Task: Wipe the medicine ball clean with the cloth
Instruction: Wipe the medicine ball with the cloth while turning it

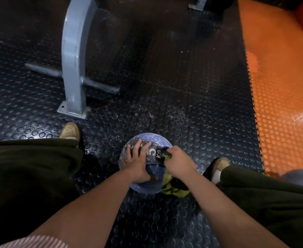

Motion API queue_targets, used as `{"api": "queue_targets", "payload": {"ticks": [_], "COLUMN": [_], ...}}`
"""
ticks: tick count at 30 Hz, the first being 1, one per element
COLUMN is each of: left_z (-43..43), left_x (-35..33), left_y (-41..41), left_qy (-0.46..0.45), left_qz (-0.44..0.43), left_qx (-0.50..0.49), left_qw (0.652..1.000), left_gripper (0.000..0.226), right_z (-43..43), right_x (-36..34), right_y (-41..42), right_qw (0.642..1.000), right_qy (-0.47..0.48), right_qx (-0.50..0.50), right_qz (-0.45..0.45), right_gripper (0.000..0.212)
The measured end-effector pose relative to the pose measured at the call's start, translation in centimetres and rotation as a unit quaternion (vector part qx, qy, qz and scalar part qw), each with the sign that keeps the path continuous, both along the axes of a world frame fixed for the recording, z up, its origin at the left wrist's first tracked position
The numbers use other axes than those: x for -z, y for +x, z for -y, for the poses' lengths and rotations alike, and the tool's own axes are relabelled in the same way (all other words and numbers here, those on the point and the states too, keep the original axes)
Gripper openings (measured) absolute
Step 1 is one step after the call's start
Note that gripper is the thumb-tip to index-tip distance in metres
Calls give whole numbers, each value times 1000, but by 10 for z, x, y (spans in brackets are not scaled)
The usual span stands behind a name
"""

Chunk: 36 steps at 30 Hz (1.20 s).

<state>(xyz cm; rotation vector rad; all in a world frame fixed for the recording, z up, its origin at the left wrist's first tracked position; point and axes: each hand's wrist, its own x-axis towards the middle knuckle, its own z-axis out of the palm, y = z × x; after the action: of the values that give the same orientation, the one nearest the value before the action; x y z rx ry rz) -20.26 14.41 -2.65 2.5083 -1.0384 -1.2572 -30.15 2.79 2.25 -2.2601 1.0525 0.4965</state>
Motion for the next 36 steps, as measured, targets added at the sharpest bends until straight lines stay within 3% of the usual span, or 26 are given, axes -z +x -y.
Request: {"api": "queue_targets", "payload": {"ticks": [3,8,12,17,23,36], "left_z": [-2,3,7,8,6,1], "left_x": [1,0,-3,-5,-3,-8], "left_y": [0,5,8,10,0,7], "left_qy": [-8,8,6,30,45,18], "left_qz": [-4,44,58,53,57,21], "left_qx": [2,-4,-1,13,3,-16], "left_qw": [1000,999,998,998,997,999], "left_gripper": [122,118,110,125,126,122], "right_z": [16,9,-14,-21,1,-15], "right_x": [-6,-2,4,3,2,7], "right_y": [7,15,-2,-15,9,-11], "right_qw": [999,1000,996,997,991,997], "right_qy": [34,-12,-63,-51,-51,-31], "right_qx": [8,6,9,-11,103,38], "right_qz": [-12,16,56,55,69,66], "right_gripper": [12,33,26,33,45,34]}}
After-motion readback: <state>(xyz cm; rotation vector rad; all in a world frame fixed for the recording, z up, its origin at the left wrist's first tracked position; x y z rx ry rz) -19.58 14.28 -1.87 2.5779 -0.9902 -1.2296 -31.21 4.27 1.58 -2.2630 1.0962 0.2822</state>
